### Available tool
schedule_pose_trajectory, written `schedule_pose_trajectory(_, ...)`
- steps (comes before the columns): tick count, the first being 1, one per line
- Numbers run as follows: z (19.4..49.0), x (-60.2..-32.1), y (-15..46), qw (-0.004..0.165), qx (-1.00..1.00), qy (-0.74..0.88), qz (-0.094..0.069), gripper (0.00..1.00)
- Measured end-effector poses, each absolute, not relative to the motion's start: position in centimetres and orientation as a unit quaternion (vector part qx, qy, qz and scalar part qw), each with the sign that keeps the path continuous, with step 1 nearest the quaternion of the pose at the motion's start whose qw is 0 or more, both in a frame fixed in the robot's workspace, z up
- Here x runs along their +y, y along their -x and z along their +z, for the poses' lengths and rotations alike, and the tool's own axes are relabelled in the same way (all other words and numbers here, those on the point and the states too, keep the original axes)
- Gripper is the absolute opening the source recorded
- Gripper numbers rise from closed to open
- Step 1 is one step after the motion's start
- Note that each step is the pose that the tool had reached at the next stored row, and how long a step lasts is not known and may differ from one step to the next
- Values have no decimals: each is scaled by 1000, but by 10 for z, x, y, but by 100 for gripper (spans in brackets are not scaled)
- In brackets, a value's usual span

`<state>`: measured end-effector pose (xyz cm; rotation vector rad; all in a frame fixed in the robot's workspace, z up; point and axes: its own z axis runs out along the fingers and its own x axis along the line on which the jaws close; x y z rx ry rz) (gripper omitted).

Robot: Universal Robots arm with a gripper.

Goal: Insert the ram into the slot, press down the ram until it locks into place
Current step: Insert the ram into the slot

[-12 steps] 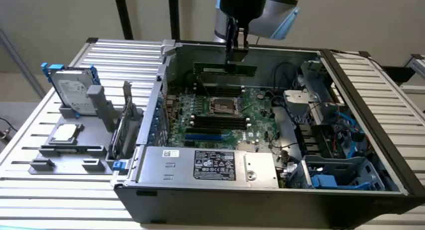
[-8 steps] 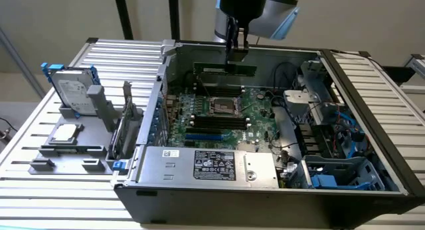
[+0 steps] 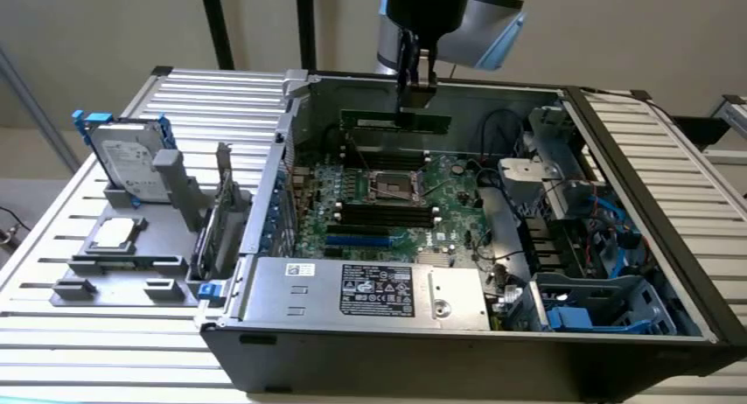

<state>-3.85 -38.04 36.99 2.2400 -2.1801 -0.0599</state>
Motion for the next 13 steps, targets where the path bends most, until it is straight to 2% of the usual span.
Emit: schedule_pose_trajectory(13, 350, -381, 38, 8, -697, -716, -19, 13)
